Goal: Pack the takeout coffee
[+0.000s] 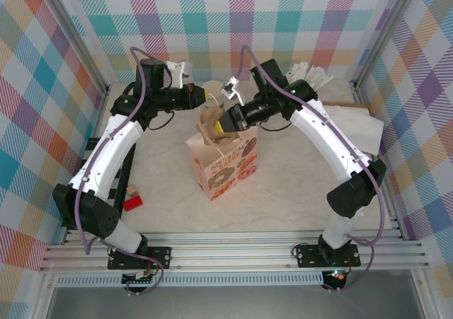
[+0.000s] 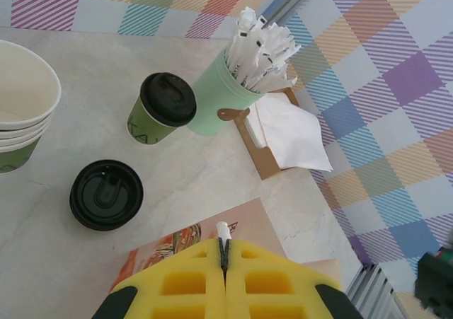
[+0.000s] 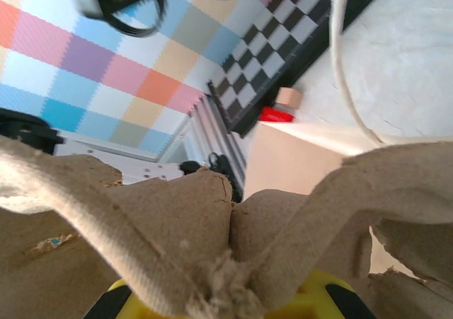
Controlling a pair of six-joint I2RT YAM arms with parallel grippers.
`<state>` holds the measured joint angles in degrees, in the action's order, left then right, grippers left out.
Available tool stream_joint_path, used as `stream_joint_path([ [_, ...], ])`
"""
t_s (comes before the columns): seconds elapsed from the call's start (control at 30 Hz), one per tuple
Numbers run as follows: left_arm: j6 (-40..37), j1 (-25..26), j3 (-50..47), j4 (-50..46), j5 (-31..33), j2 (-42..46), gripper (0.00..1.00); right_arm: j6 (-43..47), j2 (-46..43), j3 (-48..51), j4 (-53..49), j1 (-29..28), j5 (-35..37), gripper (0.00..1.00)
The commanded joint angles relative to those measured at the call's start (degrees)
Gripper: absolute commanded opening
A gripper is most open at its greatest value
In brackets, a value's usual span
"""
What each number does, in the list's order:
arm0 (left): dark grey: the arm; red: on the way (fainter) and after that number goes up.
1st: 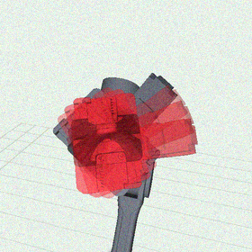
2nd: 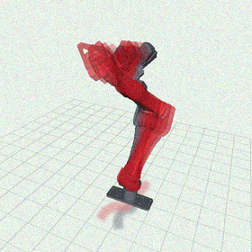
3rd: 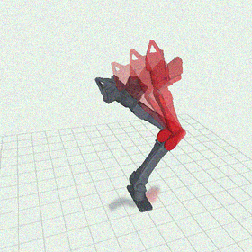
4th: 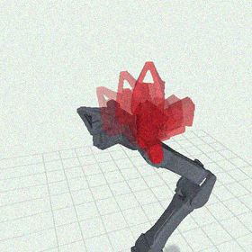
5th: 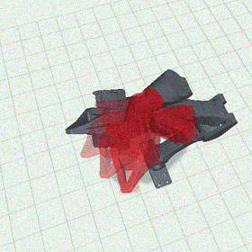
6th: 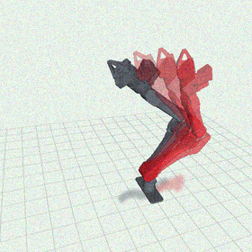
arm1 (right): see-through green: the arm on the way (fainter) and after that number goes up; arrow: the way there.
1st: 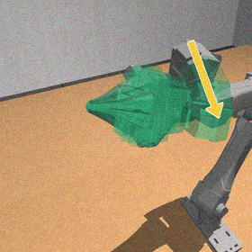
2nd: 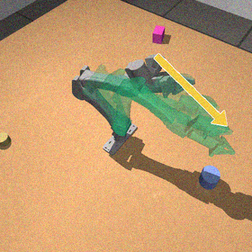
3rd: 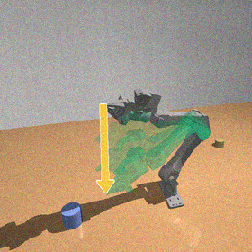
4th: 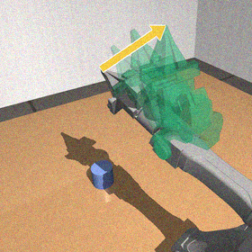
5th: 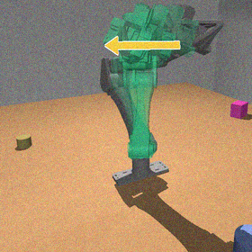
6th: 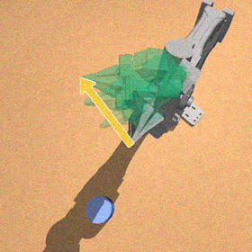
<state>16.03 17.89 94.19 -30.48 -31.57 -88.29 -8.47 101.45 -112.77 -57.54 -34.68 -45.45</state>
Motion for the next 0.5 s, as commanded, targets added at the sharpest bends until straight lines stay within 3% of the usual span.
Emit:
stream_joint_path([
  [0.0, 2.33, -0.38, -0.65, 0.45, 1.31, 0.94, 0.00, -2.29, 2.40, 0.44, -4.38, -0.30, 12.10, 0.00],
  [0.13, 1.73, -0.39, 0.03, -1.02, 0.69, 0.51, 0.00, -3.27, 7.95, -7.21, -16.09, -0.22, 17.76, 0.00],
  [0.3, -0.70, -0.40, 0.87, -2.74, 0.02, 0.14, 0.00, -6.20, 9.27, -8.23, -18.35, -0.25, 24.43, 0.00],
  [0.47, -3.98, -0.33, 2.24, -5.47, -0.52, -0.78, 0.00, -6.72, 7.90, -9.91, -13.38, -1.29, 16.24, 0.00],
])
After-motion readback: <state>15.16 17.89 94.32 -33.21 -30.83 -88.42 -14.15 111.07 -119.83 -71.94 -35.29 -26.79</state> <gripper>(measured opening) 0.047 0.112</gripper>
